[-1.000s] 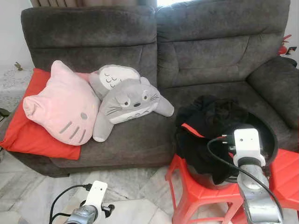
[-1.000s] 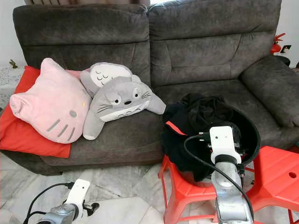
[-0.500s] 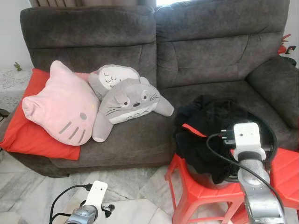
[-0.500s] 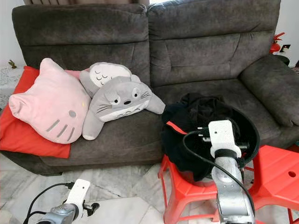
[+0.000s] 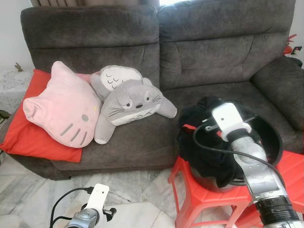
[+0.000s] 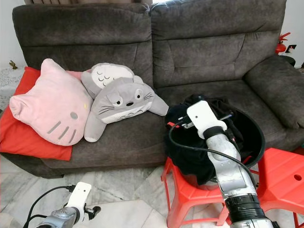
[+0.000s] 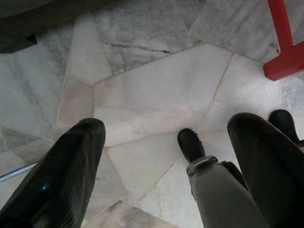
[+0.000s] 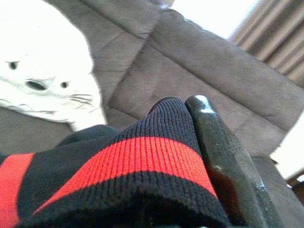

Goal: Hang hanger

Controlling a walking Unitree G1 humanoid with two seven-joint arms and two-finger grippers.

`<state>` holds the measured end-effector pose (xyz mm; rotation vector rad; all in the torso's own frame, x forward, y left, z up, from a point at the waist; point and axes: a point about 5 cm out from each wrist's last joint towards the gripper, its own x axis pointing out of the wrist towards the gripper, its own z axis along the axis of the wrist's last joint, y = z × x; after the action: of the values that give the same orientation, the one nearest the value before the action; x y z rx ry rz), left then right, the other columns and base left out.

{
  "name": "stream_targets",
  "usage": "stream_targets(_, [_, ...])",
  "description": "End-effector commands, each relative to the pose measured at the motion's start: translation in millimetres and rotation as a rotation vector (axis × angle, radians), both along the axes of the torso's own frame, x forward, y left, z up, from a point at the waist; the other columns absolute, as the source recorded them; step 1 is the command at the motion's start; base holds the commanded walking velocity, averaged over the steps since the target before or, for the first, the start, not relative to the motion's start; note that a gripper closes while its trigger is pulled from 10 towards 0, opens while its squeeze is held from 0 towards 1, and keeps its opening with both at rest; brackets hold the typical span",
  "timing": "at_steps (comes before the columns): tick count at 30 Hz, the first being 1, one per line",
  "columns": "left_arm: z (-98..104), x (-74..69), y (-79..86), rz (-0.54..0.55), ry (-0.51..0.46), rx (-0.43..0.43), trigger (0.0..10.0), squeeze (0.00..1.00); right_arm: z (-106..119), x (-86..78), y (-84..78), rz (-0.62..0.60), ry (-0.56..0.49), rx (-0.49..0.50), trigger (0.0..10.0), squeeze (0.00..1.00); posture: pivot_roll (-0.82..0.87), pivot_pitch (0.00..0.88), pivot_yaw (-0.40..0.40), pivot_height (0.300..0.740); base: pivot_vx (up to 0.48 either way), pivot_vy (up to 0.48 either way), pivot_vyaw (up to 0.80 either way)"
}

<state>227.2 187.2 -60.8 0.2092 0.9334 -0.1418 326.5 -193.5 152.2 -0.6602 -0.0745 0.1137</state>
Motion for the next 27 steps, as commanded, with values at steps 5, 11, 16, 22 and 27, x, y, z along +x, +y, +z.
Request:
stream_targets(5, [-0.6,-1.6,4.3,-0.004,0.013,0.013,10.0,0.00,-7.2,5.3,3.7,0.065,0.097,-0.085,0.0,0.00,-0.22,0.000,0.068,0.740,0.000,0.000,0.00])
stream_targets(11, [-0.6,-1.7,4.3,-0.009,0.017,0.012,10.0,0.00,-11.8,3.3,-9.2,-0.013,0.119,-0.078,10.0,0.00,-0.23,0.000,0.073,0.740,0.000,0.000,0.00])
stream_targets(16, [-0.7,-1.9,4.5,-0.014,0.020,0.012,10.0,0.00,-0.7,-2.3,-15.7,-0.089,0.056,-0.021,10.0,1.00,-0.23,0.000,0.075,0.740,0.000,0.000,0.00])
stream_targets(22, [-0.7,-2.0,4.6,-0.017,0.021,0.012,10.0,0.00,6.7,-12.4,-16.4,-0.146,-0.020,0.046,10.0,1.00,-0.23,0.000,0.075,0.740,0.000,0.000,0.00])
stream_targets(27, [-0.7,-2.0,4.5,-0.019,0.022,0.011,10.0,0.00,11.6,-19.2,-25.8,-0.228,-0.058,0.137,10.0,1.00,-0.23,0.000,0.075,0.740,0.000,0.000,0.00])
